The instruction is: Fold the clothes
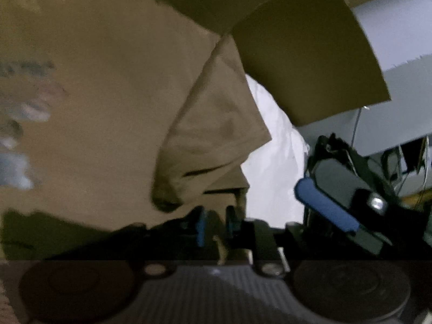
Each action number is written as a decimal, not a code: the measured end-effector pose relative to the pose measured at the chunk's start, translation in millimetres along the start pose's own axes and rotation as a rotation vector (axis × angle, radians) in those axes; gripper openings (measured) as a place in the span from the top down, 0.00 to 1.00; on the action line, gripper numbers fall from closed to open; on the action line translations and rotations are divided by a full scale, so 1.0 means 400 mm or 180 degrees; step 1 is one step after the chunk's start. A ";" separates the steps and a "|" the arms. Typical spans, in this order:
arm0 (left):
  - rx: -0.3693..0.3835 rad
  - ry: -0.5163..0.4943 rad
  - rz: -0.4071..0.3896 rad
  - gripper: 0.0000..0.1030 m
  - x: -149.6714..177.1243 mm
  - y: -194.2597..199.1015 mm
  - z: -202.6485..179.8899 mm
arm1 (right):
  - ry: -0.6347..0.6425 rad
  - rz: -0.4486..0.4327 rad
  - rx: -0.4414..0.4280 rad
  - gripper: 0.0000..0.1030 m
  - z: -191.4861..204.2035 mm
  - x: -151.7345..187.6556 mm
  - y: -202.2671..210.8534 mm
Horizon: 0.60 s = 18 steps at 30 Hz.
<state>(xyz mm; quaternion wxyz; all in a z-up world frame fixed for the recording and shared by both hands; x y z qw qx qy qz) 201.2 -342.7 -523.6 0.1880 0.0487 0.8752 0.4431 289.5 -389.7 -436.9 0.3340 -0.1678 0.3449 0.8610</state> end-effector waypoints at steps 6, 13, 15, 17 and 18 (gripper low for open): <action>-0.0259 -0.0223 -0.0140 0.59 -0.055 0.038 0.002 | -0.0002 0.0037 0.0331 0.66 -0.058 0.018 0.007; -0.0636 -0.0699 -0.0243 0.47 -0.087 0.155 0.097 | 0.0092 0.0217 0.0558 0.65 -0.086 0.043 -0.022; -0.0648 -0.0809 -0.0175 0.45 -0.076 0.146 0.098 | 0.0153 0.0288 0.0654 0.65 -0.093 0.051 -0.037; -0.0641 -0.0891 -0.0079 0.45 -0.062 0.129 0.096 | 0.0190 0.0316 0.0728 0.65 -0.101 0.056 -0.048; -0.0655 -0.0943 -0.0053 0.45 -0.056 0.121 0.095 | 0.0208 0.0328 0.0764 0.65 -0.104 0.058 -0.054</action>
Point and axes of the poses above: each gripper's, at about its wrist camera, not at the fingertips, and y roughly against the way its jaws point, z to its left, x to its underside, the point moved 7 cm from there along -y, roughly the way its jaws point, and after that the axes turned 8 degrees about -x, right-handed, at the moved point
